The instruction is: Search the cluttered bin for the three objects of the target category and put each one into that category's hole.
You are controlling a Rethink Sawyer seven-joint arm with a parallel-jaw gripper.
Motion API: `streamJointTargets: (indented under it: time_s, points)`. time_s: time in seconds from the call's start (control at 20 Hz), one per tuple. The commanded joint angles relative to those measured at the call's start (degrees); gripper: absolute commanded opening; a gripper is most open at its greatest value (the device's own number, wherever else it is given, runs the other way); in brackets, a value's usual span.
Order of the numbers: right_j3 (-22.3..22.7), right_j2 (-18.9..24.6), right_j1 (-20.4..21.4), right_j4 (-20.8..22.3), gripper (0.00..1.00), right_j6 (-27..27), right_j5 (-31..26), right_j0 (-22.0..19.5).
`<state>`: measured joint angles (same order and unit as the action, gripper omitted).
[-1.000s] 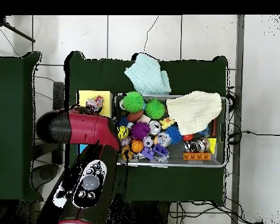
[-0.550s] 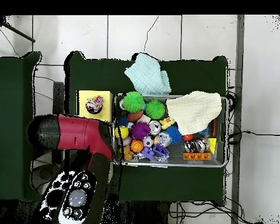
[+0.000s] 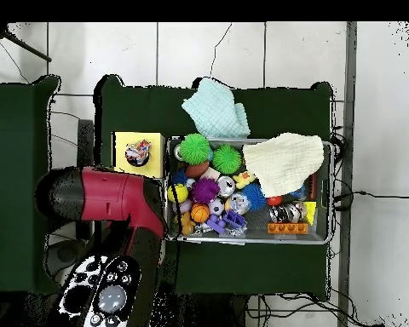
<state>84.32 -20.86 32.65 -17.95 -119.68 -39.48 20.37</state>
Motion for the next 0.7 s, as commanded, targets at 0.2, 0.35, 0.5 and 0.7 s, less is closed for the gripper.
streamJointTargets:
  time_s: [0.2,0.35,0.5,0.7]
  points:
    - [3.6,4.3,-4.3,0.9,1.00,-8.2,1.4,-3.0]
    - [2.8,4.2,-4.7,0.7,1.00,-8.4,0.7,-3.2]
    - [1.9,4.1,-5.0,1.1,1.00,-7.9,-0.8,-3.3]
    - [1.8,4.0,-5.1,0.7,1.00,-8.7,-0.5,-3.1]
